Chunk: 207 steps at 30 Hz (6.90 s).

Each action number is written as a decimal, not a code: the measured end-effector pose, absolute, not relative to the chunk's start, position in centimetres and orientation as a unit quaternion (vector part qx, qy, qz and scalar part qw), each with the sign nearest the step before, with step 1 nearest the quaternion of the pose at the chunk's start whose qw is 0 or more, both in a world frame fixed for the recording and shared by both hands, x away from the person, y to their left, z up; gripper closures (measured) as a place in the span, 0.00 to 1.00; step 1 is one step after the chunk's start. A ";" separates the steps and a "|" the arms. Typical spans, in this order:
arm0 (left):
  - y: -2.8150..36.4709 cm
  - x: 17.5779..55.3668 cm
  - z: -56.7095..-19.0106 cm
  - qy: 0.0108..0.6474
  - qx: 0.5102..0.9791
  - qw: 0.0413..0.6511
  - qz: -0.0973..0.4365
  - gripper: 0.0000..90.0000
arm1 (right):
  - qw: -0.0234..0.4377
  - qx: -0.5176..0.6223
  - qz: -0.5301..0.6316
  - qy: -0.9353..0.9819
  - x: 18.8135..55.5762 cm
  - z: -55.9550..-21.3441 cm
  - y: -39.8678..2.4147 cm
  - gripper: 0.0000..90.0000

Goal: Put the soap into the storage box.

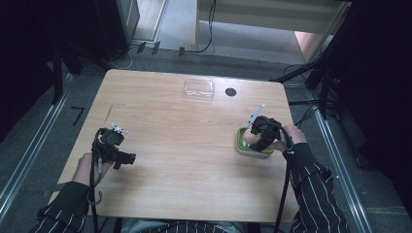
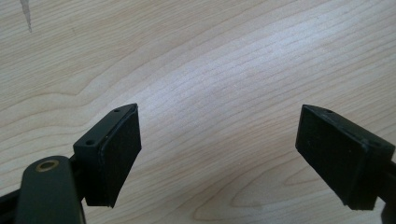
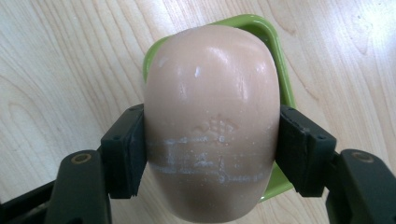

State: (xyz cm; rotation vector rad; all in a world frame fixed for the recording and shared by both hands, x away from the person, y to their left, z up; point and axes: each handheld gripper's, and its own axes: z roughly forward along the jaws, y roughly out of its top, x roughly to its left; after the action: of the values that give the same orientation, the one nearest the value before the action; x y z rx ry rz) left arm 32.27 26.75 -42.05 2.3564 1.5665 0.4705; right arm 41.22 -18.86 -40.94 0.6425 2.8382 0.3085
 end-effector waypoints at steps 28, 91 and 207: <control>26.6 32.3 -42.1 0.542 0.814 0.136 0.162 0.16 | 0.101 0.209 0.099 0.968 42.5 -41.9 -19.3 0.37; 26.6 32.3 -42.2 0.543 0.813 0.133 0.163 0.16 | 0.095 0.172 0.077 0.978 44.3 -44.7 -19.4 0.37; 26.4 32.3 -42.1 0.535 0.818 0.134 0.163 0.16 | 0.088 0.270 0.198 0.938 33.9 -40.8 -13.5 0.12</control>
State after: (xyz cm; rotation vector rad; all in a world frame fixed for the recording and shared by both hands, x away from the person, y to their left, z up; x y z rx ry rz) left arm 32.26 26.39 -42.12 2.3715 1.5505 0.4731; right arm 33.85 -13.45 -40.77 0.8033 2.7923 0.5904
